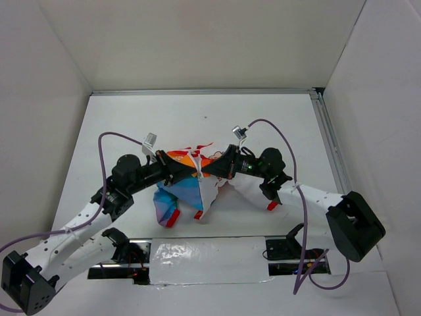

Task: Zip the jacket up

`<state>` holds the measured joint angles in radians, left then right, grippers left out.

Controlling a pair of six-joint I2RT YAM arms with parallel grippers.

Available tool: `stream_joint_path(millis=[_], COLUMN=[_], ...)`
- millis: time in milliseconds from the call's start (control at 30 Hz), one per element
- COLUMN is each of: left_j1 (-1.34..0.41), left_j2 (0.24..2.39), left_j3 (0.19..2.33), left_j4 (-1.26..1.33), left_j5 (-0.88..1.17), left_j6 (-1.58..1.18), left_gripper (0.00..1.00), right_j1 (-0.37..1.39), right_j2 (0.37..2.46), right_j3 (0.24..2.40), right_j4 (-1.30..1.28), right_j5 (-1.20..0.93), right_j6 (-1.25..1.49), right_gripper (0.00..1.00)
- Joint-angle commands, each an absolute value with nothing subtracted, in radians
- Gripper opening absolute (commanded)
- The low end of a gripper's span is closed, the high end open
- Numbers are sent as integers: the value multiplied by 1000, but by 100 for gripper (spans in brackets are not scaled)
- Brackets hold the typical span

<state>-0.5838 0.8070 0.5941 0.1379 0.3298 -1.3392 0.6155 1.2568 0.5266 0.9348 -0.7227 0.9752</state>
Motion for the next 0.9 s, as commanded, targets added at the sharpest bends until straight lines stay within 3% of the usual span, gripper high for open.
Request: stream_joint_path(millis=[0,533,867], left_j1=[-581,-581,-580], left_j2=[779,778,726], left_j3=[588,589,561], left_j4=[181,181,267], left_j5=[341,374,295], left_j6=[-1342,-1390,-1459], left_gripper=[0,0,0], right_j1=[614,609,607], right_j2=[1232,1246,1140], right_j3=[552,515,449], right_j4=[993,1112,1094], right_j5=[-722,-750,-710], right_j6=[956,991,904], right_gripper=[0,0,0])
